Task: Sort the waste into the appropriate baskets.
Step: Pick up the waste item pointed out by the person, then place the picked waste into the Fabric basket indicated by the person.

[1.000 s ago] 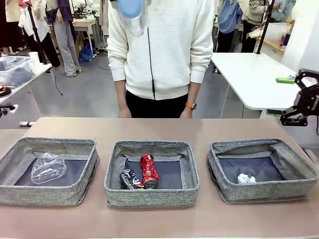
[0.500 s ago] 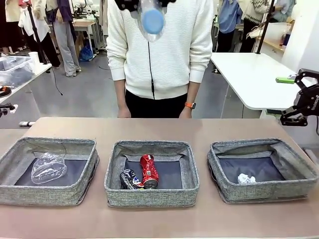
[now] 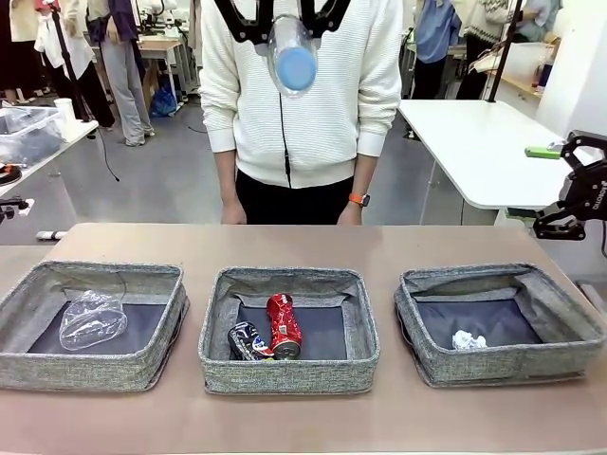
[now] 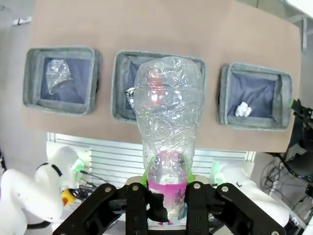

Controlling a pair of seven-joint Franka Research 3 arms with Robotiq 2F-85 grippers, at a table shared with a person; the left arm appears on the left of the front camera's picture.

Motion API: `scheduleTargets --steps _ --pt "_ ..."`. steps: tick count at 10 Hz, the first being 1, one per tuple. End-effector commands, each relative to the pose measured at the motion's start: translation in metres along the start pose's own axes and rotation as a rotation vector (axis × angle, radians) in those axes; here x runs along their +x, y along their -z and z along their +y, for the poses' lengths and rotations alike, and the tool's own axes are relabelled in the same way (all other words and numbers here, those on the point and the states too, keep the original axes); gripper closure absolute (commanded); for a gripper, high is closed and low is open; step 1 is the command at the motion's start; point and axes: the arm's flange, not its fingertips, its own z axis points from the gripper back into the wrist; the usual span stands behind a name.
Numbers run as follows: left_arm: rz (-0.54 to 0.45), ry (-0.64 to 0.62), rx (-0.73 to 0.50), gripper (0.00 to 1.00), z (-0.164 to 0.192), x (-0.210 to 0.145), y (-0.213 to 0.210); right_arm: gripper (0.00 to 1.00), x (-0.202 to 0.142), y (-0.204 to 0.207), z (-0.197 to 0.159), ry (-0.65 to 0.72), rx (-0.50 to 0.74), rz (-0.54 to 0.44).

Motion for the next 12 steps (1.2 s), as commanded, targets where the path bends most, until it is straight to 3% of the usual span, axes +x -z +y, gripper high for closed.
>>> scheduleTargets --steps 1,12 --pt "-0.006 -0.011 -0.002 0.78 0.0037 -0.0003 -0.0039 0.00 0.0000 -0.0008 0.0028 -0.004 0.015 0.000" --pt "-0.006 -0.011 -0.002 0.78 0.0037 -0.0003 -0.0039 0.00 0.0000 -0.0008 0.0028 -0.004 0.015 0.000"
